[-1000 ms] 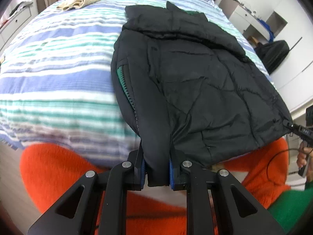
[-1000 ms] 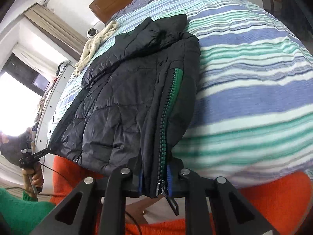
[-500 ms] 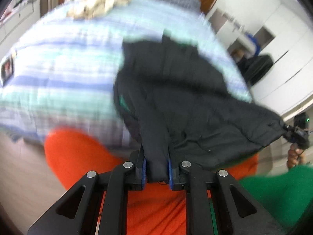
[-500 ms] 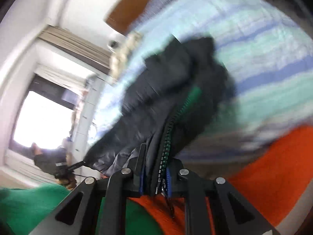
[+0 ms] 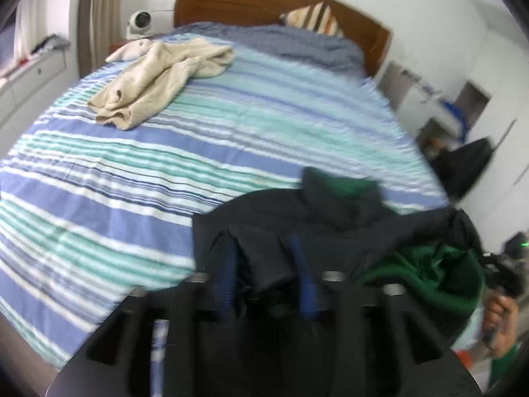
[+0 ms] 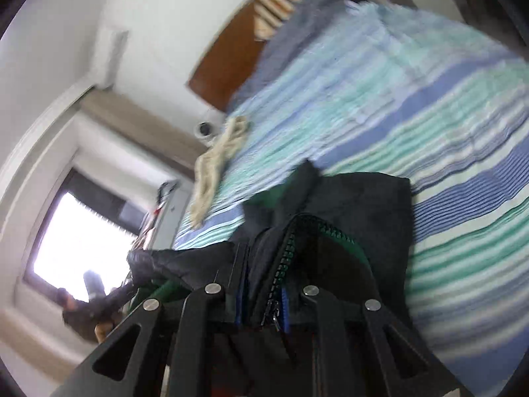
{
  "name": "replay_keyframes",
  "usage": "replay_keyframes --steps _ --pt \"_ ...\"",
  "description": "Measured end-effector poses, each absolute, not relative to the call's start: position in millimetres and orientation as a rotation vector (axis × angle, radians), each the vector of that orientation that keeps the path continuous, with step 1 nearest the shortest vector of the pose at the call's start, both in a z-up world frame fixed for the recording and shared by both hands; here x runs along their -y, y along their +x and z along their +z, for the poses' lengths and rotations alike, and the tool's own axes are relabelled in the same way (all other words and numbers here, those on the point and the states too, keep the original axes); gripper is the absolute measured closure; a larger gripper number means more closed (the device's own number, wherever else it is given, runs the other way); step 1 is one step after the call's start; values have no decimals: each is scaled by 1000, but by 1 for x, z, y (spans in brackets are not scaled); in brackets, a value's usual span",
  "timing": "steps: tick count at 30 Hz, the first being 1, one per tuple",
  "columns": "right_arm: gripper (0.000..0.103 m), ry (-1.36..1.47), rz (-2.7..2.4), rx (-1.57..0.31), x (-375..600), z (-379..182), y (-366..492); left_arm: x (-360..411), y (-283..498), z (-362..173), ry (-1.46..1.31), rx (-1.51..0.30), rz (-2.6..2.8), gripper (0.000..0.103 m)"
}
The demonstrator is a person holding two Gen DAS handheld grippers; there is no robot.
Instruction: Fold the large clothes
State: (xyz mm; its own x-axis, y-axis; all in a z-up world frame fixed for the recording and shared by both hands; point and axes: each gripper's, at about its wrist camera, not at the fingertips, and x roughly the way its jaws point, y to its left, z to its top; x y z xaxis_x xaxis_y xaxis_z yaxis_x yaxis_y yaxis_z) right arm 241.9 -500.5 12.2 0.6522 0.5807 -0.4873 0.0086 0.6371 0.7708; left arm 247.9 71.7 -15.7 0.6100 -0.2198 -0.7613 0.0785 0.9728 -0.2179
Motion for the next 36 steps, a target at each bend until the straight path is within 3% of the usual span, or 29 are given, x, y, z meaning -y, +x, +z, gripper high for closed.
replay_keyframes --steps 1,5,6,7,8,9,10,12,17,18,19,20,21,22,23,24,29,31,36 --pt "85 840 354 -802 500 -2 247 -68 257 -26 -138 -923 -160 25" --pt "67 1023 313 -868 507 -52 257 -79 263 -37 -212 -986 -239 20" --pt "62 1072 318 -856 508 -54 251 -85 260 -34 -253 -976 -274 15" --pt "47 1115 333 -840 512 -53 249 -92 258 -29 -283 -960 -301 6" --pt "22 1156 359 -812 518 -49 248 -100 254 -24 -300 -933 -322 4" --pt "11 1168 371 -788 523 -44 248 -101 248 -20 -292 -919 -325 3" --pt "1 1157 367 -766 527 -37 246 -104 247 -21 -260 -918 -321 3" --pt "1 1016 318 -765 530 -17 248 -101 249 -32 -167 -960 -298 3" --pt "1 423 234 -996 477 -20 277 -80 272 -97 26 -1106 -190 5" --pt "3 383 260 -1031 465 -28 279 -76 272 -102 34 -1107 -192 15" --pt "11 345 288 -1059 452 -34 281 -72 271 -104 30 -1104 -208 40" --pt "32 276 274 -1074 438 -37 281 -69 270 -104 16 -1109 -222 51" --pt "43 222 250 -1071 429 -34 278 -68 268 -101 21 -1103 -198 72" --pt "64 178 219 -1053 422 -26 275 -67 267 -95 35 -1089 -163 86" --pt "81 140 183 -1025 416 -13 271 -68 266 -84 46 -1059 -135 89" --pt "84 112 161 -999 415 -1 274 -70 266 -75 42 -1028 -124 91" --pt "86 30 106 -741 413 68 289 -84 269 -14 -70 -801 -103 91" --pt "86 22 72 -700 409 75 300 -78 280 -12 -62 -747 -65 91" --pt "86 43 -25 -783 415 13 342 -58 317 -83 23 -812 44 86"
